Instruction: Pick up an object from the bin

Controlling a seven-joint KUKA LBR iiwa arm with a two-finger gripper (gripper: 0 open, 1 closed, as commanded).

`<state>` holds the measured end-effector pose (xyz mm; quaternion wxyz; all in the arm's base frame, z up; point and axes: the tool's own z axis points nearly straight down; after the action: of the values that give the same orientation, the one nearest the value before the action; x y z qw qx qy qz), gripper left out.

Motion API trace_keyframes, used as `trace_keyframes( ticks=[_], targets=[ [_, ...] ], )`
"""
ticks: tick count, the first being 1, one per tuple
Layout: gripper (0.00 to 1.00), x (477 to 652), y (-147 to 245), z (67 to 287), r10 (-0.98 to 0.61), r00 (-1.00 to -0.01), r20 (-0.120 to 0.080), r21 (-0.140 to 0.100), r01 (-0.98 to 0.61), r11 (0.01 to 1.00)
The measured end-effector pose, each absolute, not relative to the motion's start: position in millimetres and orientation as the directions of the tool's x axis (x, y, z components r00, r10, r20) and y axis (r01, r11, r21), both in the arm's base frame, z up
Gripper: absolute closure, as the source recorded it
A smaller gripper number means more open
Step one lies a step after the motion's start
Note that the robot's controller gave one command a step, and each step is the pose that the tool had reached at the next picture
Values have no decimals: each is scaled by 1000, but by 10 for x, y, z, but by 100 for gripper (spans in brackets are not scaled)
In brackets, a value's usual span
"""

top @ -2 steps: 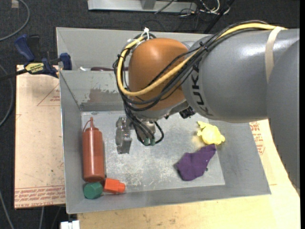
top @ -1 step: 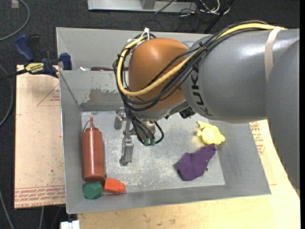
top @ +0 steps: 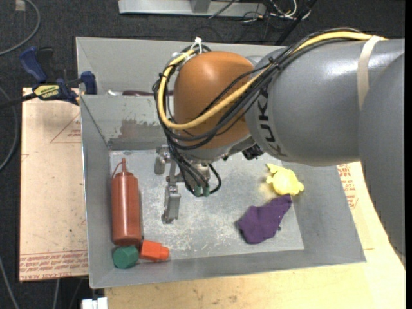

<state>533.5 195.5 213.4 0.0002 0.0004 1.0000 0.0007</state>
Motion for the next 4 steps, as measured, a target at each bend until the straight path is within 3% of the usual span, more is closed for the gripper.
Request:
trace_keyframes(
  ticks=[1,2,3,4],
  targets=[
    [0,5380,1990,2455,-17,-1000,7,-1,-17,1000],
    [0,5416,1899,2620,-5,-1000,-19,8,-6,1000],
    [0,5364,1805,2607,-8,-1000,15,-4,-8,1000],
    [0,5297,1486,3269,19,-1000,-6,4,19,1000]
  ],
)
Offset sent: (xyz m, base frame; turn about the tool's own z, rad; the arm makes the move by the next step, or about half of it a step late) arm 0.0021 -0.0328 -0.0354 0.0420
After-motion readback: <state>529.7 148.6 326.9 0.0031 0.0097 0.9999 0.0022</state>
